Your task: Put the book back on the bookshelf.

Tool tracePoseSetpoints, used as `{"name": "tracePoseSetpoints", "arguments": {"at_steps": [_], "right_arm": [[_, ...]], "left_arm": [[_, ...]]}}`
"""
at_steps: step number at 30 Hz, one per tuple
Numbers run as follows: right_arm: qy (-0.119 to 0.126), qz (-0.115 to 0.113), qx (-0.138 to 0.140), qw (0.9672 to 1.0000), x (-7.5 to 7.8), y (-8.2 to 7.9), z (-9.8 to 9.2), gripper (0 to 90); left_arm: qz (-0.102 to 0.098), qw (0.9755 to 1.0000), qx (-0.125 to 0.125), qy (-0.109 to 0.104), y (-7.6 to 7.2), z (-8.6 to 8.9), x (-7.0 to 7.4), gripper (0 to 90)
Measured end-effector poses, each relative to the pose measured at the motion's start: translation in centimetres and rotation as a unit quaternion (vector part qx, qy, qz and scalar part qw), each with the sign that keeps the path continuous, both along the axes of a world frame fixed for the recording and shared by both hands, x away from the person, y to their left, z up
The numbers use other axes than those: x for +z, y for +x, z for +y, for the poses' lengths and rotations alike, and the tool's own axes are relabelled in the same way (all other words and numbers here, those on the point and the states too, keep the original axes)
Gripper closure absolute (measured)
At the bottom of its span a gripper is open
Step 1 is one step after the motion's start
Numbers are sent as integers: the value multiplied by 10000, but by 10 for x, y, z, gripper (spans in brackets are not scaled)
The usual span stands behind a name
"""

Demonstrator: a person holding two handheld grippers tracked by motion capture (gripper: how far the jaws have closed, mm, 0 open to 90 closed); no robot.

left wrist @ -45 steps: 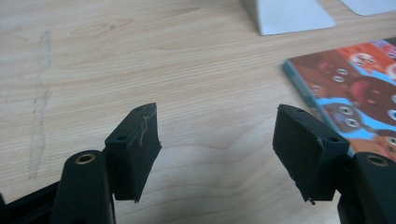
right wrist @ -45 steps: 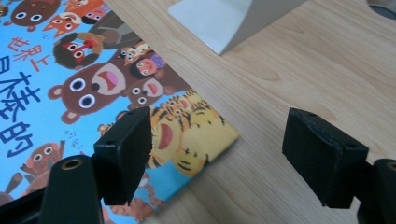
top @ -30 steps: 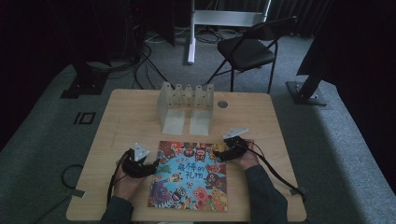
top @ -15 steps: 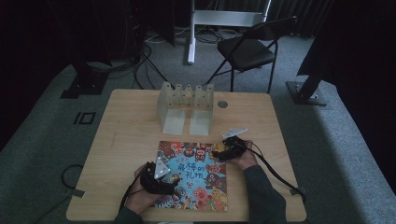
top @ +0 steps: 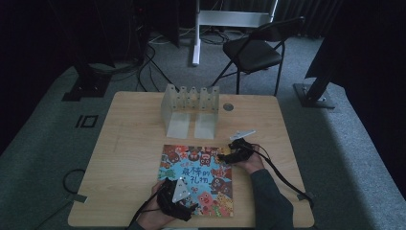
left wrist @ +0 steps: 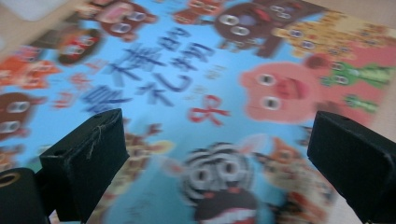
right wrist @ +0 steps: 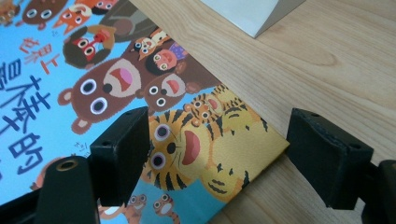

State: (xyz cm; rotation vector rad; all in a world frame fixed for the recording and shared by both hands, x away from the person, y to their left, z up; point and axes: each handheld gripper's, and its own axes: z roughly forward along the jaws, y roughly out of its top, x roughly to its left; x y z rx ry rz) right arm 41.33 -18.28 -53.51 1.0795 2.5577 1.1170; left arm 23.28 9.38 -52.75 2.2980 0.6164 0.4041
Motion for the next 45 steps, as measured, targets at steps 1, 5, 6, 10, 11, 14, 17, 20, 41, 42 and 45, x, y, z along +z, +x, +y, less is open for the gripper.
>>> {"name": "tracePoseSetpoints", "arguments": {"at_steps": [1,5,6,10,11,14,17,20,41,42,45], "right_arm": [[29,13,-16,10000,1,0,0,224],[81,7,-35,10000,3,0,-1,223],[102,0,-33,9999,4,0,-1,224],[269,14,-60,9996,11,0,-4,224],[304,19,-64,9995,13,0,-4,224],[348,-5,-36,9994,20,-1,-5,224],[345,-43,-22,9994,24,-1,-5,224],[402,-43,-17,9992,28,-1,-5,224],[905,110,12,9958,43,0,-9,233],[938,118,8,9955,44,0,-9,235],[966,152,67,9952,47,0,-6,259]], "left_arm": [[-17,10000,-41,21,-2,-2,-1,48],[-110,9998,-165,76,-8,-8,-1,33],[-158,9996,-227,70,-12,-12,-1,27],[-203,9996,-169,37,-17,-18,0,12],[-237,9995,-207,85,-19,-22,-1,12],[-276,9991,-293,141,-23,-27,-3,12],[-340,9988,-319,150,-25,-32,-3,12],[-287,9989,-347,136,-25,-34,-4,13],[-972,9952,13,-69,-23,-35,11,26],[-991,9951,19,-45,-23,-35,12,26],[-1065,9943,43,-29,-21,-35,15,26]]}}
